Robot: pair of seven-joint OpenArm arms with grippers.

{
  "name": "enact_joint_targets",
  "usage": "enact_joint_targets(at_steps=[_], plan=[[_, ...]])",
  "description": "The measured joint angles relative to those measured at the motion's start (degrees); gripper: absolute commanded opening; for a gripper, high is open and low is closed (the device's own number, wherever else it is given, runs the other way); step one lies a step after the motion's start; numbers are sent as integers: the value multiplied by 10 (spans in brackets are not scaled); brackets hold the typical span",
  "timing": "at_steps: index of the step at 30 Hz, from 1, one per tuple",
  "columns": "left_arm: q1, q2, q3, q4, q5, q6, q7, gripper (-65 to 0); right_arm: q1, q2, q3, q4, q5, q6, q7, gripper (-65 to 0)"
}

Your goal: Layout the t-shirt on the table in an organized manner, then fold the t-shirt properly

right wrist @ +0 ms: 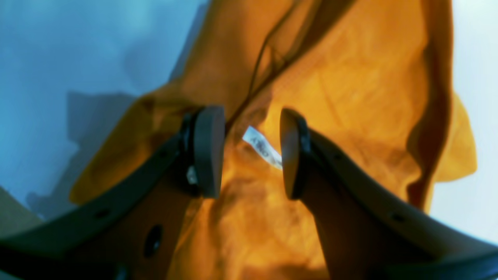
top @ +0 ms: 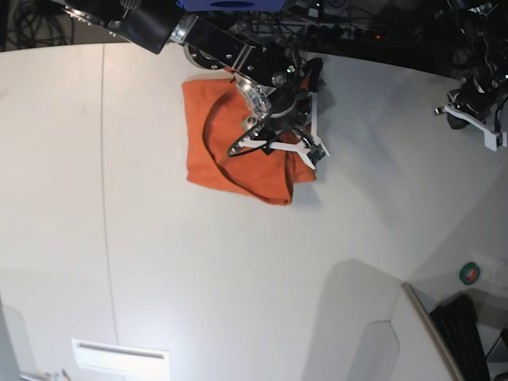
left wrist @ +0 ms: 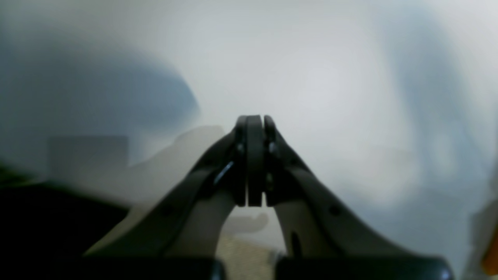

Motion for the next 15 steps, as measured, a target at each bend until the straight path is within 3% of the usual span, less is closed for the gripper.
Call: enact_joint_targets(at_steps=[6, 10, 15], plan=[[17, -1, -22, -1, -1, -2, 4, -650, -3, 3, 0, -21, 2, 0, 7, -449], [20, -9, -25, -1, 0, -1, 2, -650, -3, 3, 1, -22, 2, 0, 6, -650], [18, -7, -21, -1, 0, -2, 2, -650, -4, 3, 1, -22, 2, 0, 6, -650]])
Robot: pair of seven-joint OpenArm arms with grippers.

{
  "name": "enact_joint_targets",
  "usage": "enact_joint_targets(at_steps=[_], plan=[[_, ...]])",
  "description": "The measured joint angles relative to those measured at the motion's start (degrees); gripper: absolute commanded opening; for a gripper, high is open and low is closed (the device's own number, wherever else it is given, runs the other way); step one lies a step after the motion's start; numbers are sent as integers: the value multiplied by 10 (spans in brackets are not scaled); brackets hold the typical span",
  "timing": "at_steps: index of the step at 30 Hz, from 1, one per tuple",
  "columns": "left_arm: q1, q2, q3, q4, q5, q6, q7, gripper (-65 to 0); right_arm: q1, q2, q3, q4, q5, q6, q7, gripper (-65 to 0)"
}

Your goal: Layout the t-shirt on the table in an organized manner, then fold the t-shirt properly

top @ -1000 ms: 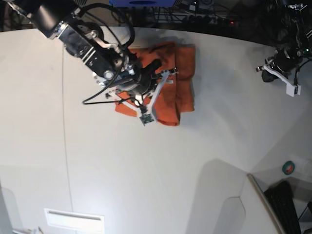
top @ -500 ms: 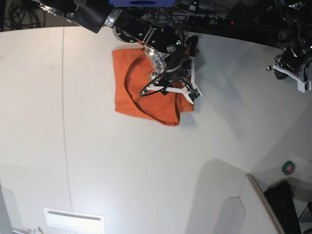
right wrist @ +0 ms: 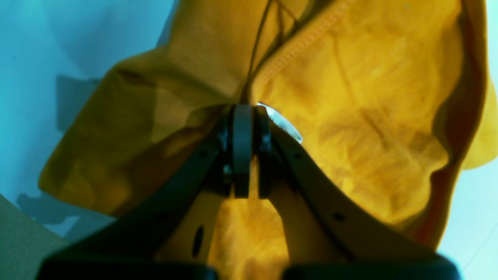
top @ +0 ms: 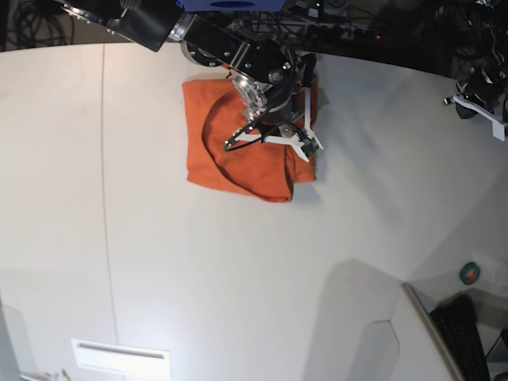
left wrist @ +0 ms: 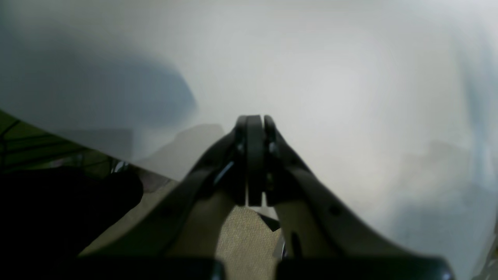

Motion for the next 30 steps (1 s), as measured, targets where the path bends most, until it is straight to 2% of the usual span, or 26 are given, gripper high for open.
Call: enact_joint_targets(at_steps=[4, 9, 13, 14, 22, 24, 28, 30], plan=[[0, 0, 0, 0, 0, 0, 0, -650, -24, 3, 1, 34, -3, -1, -3, -650], [0, 1, 0, 0, 0, 0, 0, -650, -49, 38, -10, 128, -1, 2, -7, -650], [-4, 2, 1, 0, 0, 0, 0, -650, -53, 57, -39, 183, -6, -3, -35, -650], [-9, 2, 2, 0, 2, 0, 2, -650, -50, 61, -51, 191, 14, 0, -33, -650], [-17, 2, 3, -1, 1, 0, 2, -650, -15, 72, -105, 194, 74, 0, -32, -650], [-18, 1, 2, -1, 2, 0, 2, -650, -6, 67, -108, 174, 88, 11, -24, -650], [-18, 1, 3, -1, 2, 0, 0, -650, 4, 58, -109, 83, 91, 35, 48, -650], [-16, -2, 22, 0, 5, 2, 0, -650, 4, 50, -109, 45, 106, 38, 61, -650]])
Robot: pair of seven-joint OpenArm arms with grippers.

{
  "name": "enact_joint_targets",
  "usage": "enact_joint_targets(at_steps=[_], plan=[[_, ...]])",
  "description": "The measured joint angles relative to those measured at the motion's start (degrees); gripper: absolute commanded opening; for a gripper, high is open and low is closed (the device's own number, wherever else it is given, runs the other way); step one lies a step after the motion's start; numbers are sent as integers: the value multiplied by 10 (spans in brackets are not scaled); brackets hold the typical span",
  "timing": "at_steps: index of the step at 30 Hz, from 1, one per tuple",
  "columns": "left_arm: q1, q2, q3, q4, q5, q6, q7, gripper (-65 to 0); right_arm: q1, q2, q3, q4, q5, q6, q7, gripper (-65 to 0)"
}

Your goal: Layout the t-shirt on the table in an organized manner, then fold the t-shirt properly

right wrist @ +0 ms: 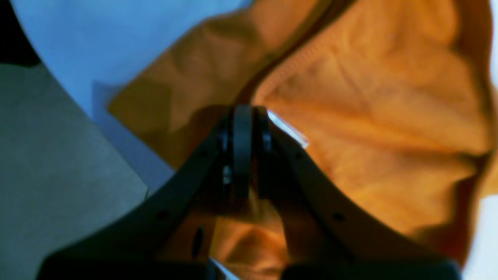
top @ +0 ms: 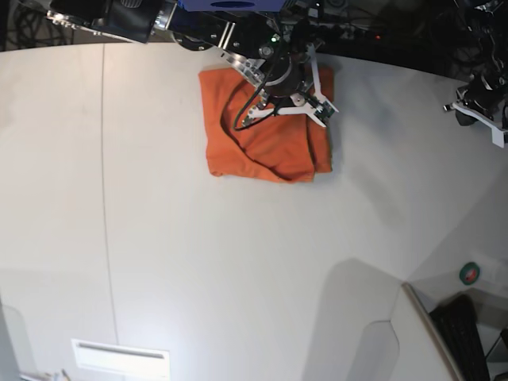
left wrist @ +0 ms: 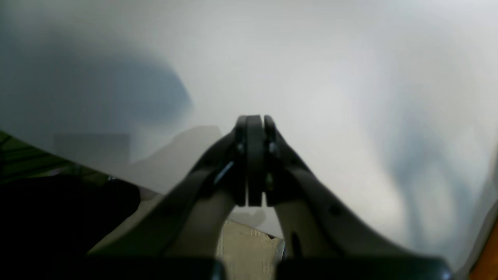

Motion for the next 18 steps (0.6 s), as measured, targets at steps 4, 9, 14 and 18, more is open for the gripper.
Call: enact_joint_targets(at_steps=[4, 9, 14, 18], plan=[[-2, 5, 43, 3, -5, -2, -1, -650, -2, -3, 0, 1, 6, -1, -5, -546], [6, 13, 94, 16, 1, -1, 0, -650, -3, 68, 29, 162, 11, 2, -2, -531], [58, 54, 145, 115, -8, -1, 3, -650, -57, 149, 192, 282, 0, -6, 2, -650], [86, 90, 161, 200, -10, -2, 43, -650, -114, 167, 312, 298, 9, -1, -4, -650]])
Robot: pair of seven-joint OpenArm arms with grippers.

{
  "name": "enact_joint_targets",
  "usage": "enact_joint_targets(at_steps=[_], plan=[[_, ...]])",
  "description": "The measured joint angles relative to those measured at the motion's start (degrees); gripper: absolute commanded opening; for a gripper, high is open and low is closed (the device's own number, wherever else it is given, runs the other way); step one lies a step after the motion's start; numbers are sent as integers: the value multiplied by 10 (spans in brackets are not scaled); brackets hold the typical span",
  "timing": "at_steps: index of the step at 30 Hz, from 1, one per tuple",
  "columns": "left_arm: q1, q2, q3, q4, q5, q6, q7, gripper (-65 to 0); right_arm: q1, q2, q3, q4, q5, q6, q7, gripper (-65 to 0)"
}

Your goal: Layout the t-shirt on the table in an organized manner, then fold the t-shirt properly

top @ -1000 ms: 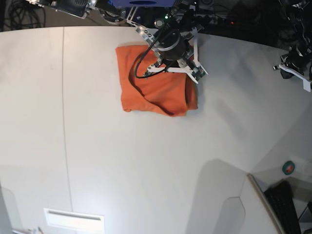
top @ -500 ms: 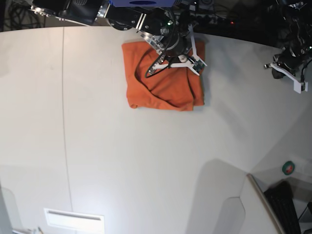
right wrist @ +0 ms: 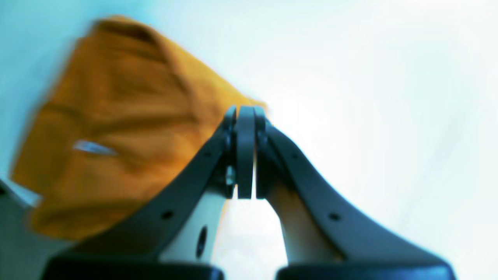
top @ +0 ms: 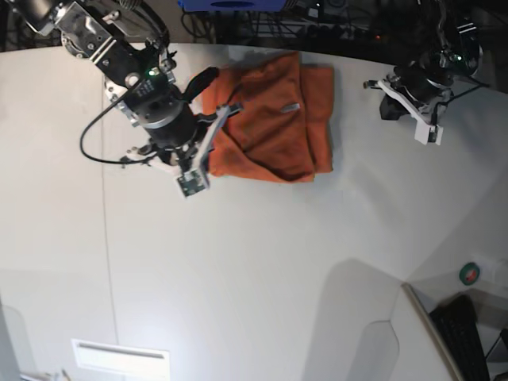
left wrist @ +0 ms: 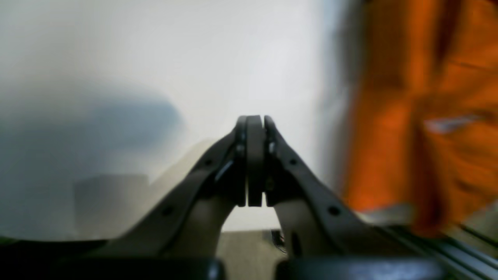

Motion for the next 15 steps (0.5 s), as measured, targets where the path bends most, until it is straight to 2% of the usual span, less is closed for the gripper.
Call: enact_joint_targets(at_steps=[1, 2, 5, 6, 7, 9, 15], plan=[[-2, 8, 0, 13, -2, 0, 25, -650, -9, 1, 26, 0, 0, 0, 0, -650], [-2, 17, 0, 21, -10, 1, 36, -512, -16, 2, 49, 0, -3, 0, 0, -650], [-2, 28, 0, 25, -64, 0, 40, -163, -31, 1, 98, 0, -5, 0, 7, -650], [-2, 28, 0, 19, -86, 0, 41, -67, -36, 1, 106, 0, -5, 0, 5, -650], [-3, 26, 1, 7, -105, 0, 42, 0, -40, 1, 108, 0, -4, 0, 2, -650], [-8, 21, 20, -20, -129, 4, 42, 0, -42, 1, 108, 0, -3, 0, 2, -650], [-73, 19, 91, -93, -133, 2, 40, 0, -39, 2, 109, 0, -5, 0, 3, -650]])
